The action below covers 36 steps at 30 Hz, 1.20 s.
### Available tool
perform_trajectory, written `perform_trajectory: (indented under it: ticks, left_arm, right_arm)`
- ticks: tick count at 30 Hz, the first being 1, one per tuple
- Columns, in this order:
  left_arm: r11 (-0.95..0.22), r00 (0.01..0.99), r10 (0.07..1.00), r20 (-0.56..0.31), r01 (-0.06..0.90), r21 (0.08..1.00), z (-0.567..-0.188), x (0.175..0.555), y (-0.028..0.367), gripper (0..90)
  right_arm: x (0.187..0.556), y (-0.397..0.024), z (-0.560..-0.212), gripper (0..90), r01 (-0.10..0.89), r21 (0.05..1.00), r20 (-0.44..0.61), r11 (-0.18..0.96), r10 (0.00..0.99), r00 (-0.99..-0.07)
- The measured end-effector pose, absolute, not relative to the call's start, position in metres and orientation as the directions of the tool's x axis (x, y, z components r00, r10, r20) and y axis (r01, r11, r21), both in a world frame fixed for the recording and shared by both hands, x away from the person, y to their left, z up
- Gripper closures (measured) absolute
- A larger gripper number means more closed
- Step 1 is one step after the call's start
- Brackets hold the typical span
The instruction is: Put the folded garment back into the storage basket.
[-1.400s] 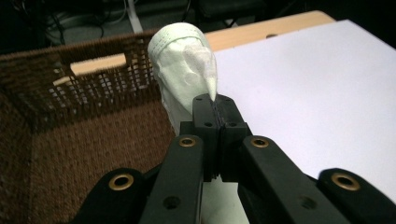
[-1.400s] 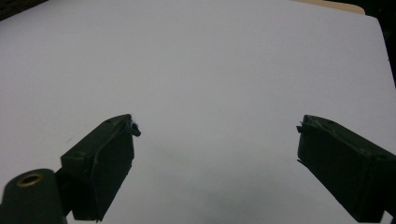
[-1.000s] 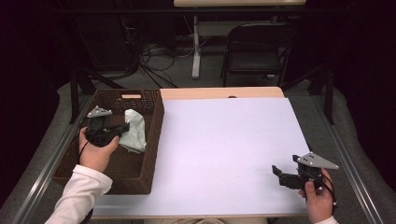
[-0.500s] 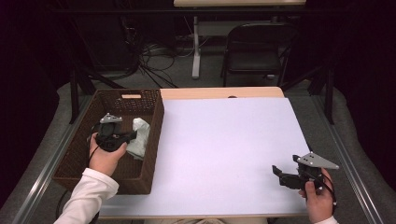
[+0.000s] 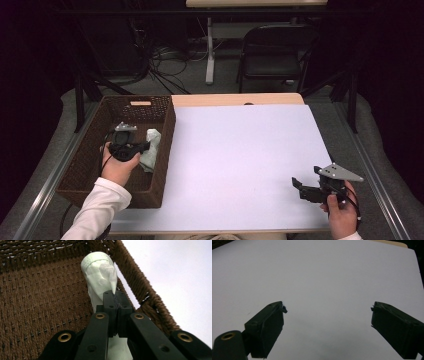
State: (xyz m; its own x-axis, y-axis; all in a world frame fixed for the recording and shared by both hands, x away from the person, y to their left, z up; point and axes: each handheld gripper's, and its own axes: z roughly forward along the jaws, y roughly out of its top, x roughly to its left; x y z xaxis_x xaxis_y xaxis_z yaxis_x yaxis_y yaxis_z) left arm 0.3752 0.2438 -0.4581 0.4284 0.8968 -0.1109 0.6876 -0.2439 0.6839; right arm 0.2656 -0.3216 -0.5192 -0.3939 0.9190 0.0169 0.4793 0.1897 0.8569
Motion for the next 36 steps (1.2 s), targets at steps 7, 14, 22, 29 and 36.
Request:
perform_trajectory:
  ticks: [7, 14, 22, 29, 36]
  left_arm:
    - [-0.238, 0.416, 0.902, -0.119, 0.707, 0.665, -0.461, 0.379, 0.249, 89.0]
    - [-0.230, 0.396, 0.910, -0.119, 0.723, 0.652, -0.466, 0.383, 0.255, 89.0]
    - [-0.200, 0.356, 0.926, -0.129, 0.749, 0.632, -0.474, 0.387, 0.262, 88.9]
    - [-0.186, 0.333, 0.934, -0.129, 0.764, 0.618, -0.475, 0.389, 0.265, 88.9]
    - [-0.171, 0.310, 0.942, -0.128, 0.771, 0.613, -0.477, 0.390, 0.266, 88.7]
  right_arm:
    - [0.265, -0.321, -0.519, 10.4, 0.484, 0.855, 0.022, 0.185, 0.920, -0.392]
    - [0.266, -0.321, -0.519, 10.4, 0.482, 0.856, 0.020, 0.189, 0.918, -0.395]
    - [0.266, -0.321, -0.519, 10.4, 0.483, 0.855, 0.021, 0.189, 0.918, -0.397]
    - [0.266, -0.321, -0.520, 10.4, 0.482, 0.856, 0.022, 0.187, 0.918, -0.395]
    - [0.266, -0.321, -0.519, 10.4, 0.482, 0.856, 0.021, 0.188, 0.918, -0.396]
